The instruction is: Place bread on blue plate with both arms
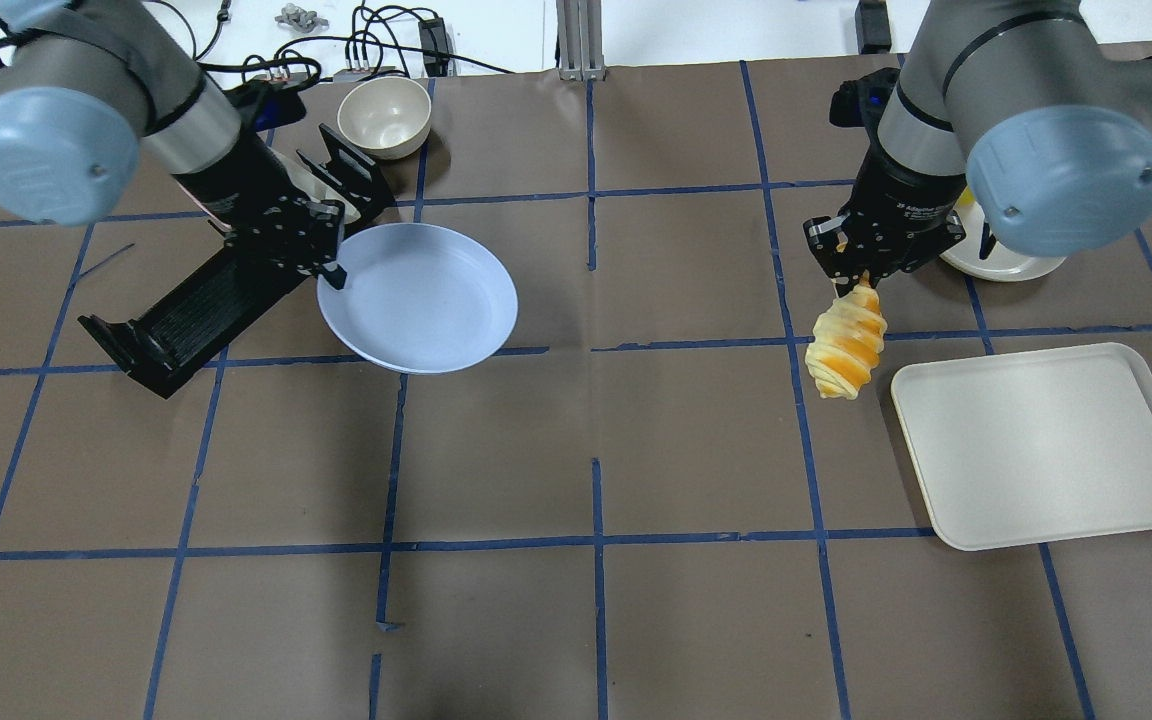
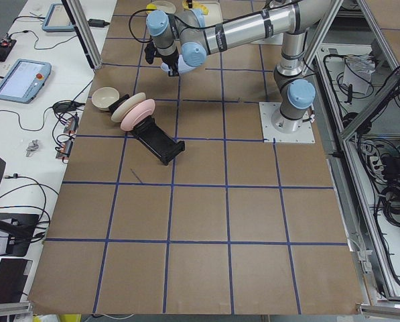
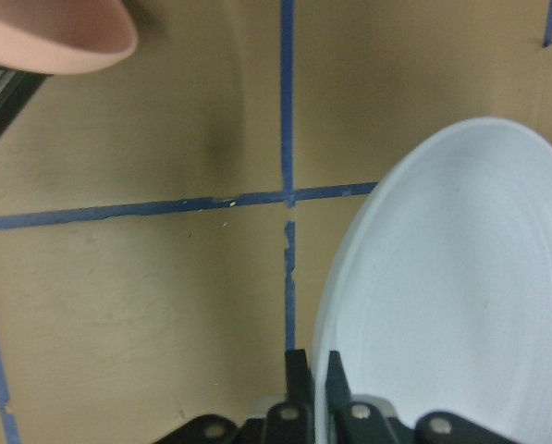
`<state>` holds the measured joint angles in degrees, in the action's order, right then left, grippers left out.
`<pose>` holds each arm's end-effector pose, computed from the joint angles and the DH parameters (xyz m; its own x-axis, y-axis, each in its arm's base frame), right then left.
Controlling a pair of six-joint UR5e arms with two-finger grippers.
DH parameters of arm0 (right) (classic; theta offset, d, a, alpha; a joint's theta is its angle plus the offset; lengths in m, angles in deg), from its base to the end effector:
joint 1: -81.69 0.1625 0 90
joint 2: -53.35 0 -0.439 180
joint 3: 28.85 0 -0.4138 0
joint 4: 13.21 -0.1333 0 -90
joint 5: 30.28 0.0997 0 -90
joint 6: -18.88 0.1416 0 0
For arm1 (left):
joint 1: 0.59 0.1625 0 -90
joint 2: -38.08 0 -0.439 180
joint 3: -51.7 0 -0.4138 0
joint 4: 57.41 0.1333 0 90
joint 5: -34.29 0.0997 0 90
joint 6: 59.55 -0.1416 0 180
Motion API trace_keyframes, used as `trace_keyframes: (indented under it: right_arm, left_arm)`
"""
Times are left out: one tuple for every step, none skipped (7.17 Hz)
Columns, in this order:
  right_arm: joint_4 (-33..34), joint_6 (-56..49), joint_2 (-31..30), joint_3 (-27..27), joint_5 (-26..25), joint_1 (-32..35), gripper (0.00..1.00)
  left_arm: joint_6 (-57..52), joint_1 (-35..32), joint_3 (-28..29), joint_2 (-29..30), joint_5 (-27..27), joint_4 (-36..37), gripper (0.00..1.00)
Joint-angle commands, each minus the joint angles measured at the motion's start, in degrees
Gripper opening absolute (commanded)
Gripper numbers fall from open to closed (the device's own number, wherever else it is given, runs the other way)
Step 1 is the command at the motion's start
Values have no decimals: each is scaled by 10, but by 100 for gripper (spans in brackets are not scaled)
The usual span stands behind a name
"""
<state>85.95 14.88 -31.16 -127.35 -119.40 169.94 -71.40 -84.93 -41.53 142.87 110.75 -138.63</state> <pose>0.1192 -0.5348 0.3500 -0.9991 -0.0377 -0.0211 -0.0394 0.9958 0.0829 -0.1083 -0.5955 0.3071 -0.9632 0.0712 0.2591 0.1026 0.9887 0.1097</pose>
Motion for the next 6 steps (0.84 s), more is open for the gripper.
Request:
trace_keyframes:
  right_arm:
    - [0,0,0,0,0,0,24]
    - [1,0,0,0,0,0,24]
    - [0,0,0,0,0,0,24]
    - [0,0,0,0,1,1,24]
    - [0,4,-2,0,1,1,24]
    - [-1,3,-2,0,1,0,24]
  left_arm:
    - [39,-70,-10,53,-4,102,4]
    - [53,-92,-11,74,-4,132,4]
    - [80,-112,-13,89,-4,157,4]
    - [111,-129,-13,103,-3,183,4]
    - [136,-143,-18,116,-2,197,4]
    - [135,-146,-29,116,-2,212,5]
